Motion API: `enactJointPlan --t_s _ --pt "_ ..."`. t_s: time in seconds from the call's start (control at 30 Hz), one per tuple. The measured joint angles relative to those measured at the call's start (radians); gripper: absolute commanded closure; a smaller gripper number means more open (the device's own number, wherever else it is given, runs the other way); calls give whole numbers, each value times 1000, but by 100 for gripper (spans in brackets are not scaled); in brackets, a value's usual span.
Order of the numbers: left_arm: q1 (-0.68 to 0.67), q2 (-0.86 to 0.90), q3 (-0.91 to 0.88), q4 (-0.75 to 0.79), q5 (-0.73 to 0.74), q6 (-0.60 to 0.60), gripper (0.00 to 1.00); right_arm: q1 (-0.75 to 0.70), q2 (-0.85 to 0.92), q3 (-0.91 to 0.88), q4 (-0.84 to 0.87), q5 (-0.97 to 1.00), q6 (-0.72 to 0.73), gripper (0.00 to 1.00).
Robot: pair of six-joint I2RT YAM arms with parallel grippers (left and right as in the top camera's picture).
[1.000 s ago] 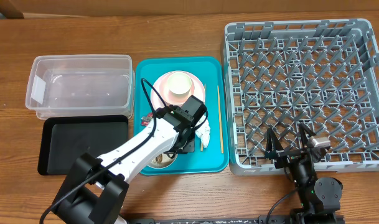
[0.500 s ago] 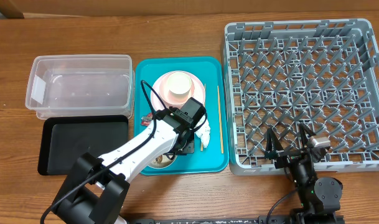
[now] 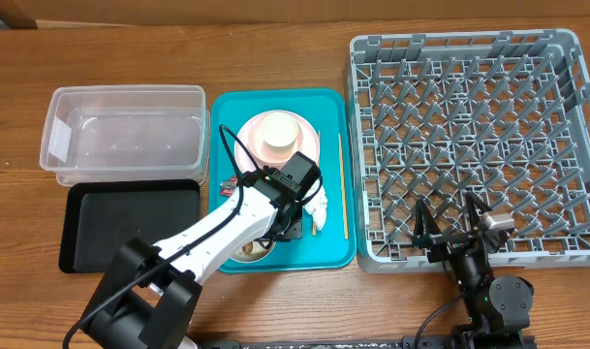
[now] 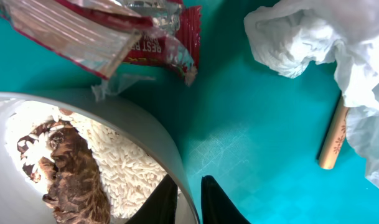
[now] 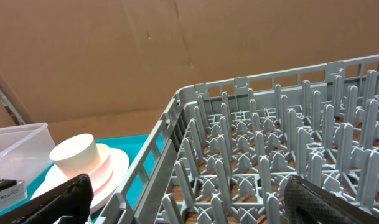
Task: Sort waste into correct bins and load items into the dishwasher
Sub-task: 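Lower left gripper and grasp the rim of the white bowl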
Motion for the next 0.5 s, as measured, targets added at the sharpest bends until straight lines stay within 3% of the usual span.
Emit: enactJointPlan --t_s 0.5 --pt "0 0 0 -5 -3 0 84 0 0 0 0 0 0 0"
